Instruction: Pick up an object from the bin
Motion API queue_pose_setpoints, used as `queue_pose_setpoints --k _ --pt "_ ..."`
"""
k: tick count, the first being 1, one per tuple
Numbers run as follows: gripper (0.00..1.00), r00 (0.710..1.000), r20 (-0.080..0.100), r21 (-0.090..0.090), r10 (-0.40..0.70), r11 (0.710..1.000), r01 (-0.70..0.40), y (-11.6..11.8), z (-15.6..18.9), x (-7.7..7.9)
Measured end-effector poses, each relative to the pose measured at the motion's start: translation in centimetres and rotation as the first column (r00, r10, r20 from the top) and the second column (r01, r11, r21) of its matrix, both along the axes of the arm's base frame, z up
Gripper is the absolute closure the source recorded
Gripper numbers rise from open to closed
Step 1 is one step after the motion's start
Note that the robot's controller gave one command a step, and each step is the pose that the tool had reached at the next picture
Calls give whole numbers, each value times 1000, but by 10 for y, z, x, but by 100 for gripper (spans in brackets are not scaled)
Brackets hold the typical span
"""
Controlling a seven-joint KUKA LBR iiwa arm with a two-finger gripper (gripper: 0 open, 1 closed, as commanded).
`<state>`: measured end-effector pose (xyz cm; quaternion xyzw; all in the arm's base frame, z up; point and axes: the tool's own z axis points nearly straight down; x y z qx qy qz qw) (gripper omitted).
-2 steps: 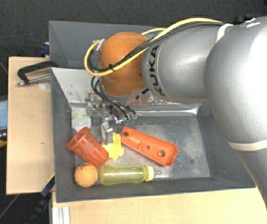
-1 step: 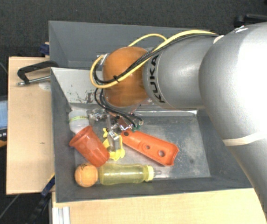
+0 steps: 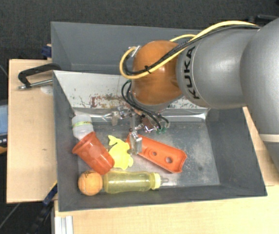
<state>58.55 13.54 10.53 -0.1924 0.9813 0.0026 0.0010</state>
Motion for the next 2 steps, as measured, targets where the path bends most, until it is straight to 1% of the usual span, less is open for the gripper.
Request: queue_pose_setpoints --k 1,2 --pt "0 999 3 -4 42 999 -42 -23 -14 -6" --pt "100 999 1 2 -40 999 40 -74 -35 -40"
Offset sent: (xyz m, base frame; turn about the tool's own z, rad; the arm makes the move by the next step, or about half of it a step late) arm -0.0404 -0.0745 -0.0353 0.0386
